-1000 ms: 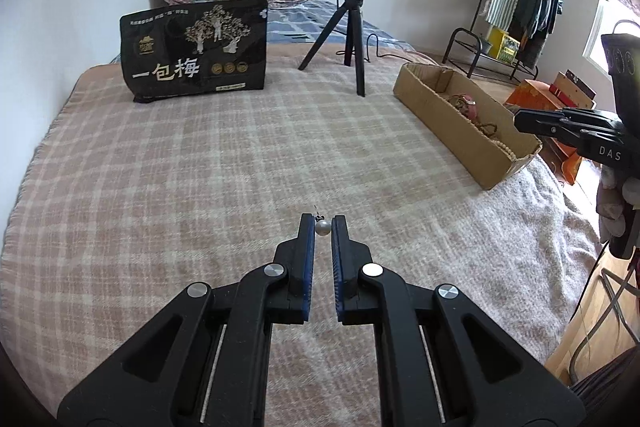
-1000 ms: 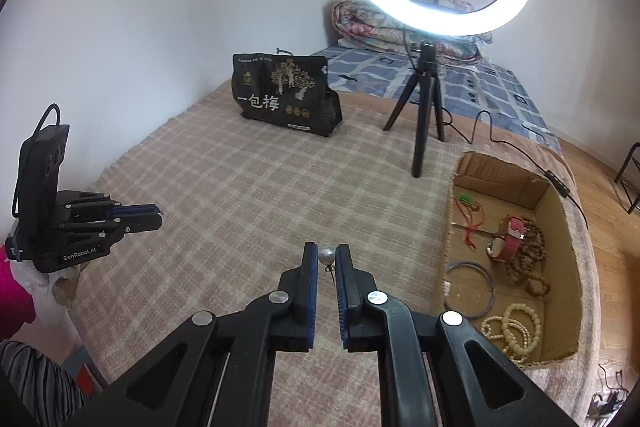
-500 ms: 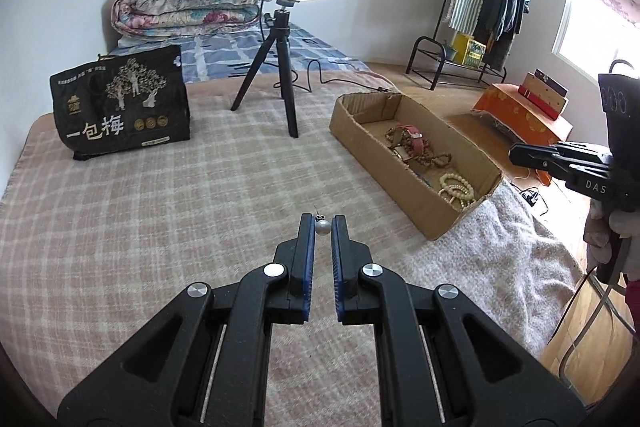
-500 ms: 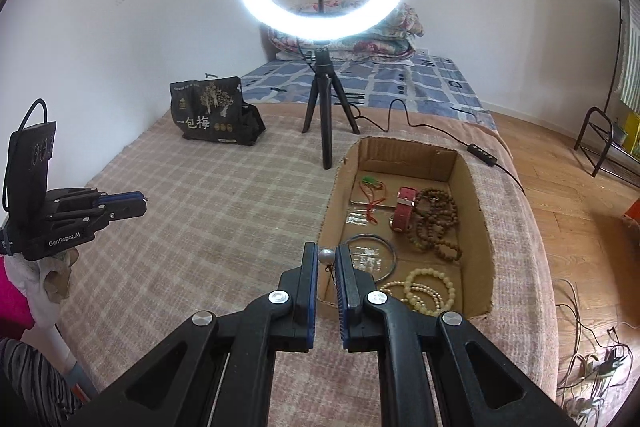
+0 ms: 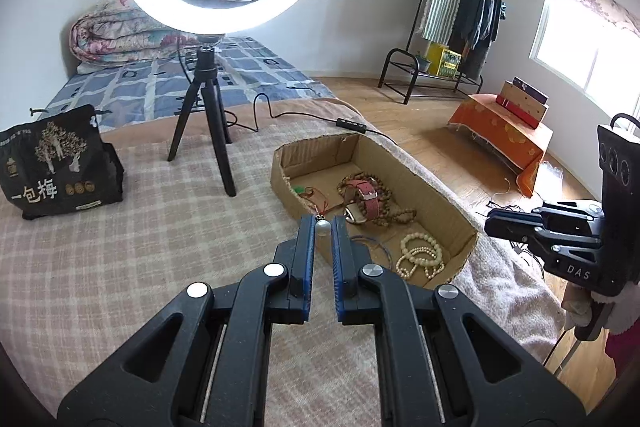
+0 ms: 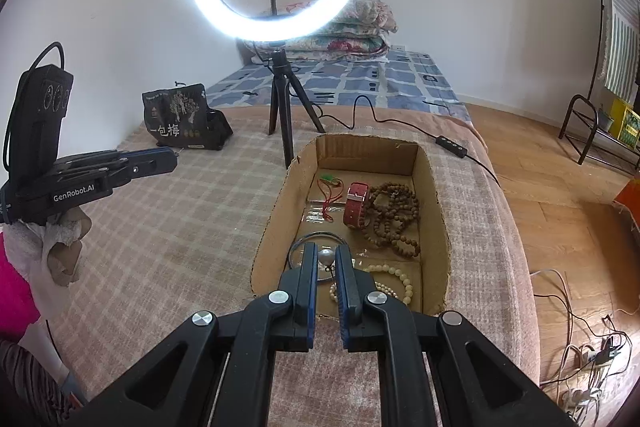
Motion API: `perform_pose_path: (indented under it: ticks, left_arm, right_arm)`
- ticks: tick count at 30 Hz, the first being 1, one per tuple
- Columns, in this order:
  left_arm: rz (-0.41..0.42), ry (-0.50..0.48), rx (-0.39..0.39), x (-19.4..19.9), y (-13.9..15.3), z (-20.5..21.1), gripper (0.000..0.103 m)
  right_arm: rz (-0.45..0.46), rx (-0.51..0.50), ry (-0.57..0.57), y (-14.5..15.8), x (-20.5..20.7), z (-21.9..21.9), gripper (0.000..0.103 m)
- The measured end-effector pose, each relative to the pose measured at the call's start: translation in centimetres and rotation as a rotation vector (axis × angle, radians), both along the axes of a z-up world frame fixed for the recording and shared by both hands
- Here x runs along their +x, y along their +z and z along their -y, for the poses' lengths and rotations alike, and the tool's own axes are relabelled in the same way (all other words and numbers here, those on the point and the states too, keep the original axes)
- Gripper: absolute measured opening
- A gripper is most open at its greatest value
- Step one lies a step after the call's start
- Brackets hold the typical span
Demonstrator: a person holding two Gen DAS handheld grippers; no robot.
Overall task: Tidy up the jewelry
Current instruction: 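Carry the pearl earring in the right tool over the box, then open the right tool to drop the earring into the box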
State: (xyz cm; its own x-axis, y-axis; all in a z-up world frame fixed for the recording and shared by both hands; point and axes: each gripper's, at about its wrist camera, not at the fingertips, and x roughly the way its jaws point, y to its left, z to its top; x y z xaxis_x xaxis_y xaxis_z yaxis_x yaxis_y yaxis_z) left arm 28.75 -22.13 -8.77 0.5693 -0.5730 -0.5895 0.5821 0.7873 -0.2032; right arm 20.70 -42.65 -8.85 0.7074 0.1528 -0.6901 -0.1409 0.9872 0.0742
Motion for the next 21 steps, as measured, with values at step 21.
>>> perform_pose_path:
  ticks: [21]
  left_arm:
    - [-0.024,-0.023,0.036,4.3,-1.9,6.3,0.006]
  right_arm:
    - [-0.052,0.038,0.0,-3.7,4.3,1.3,0.006]
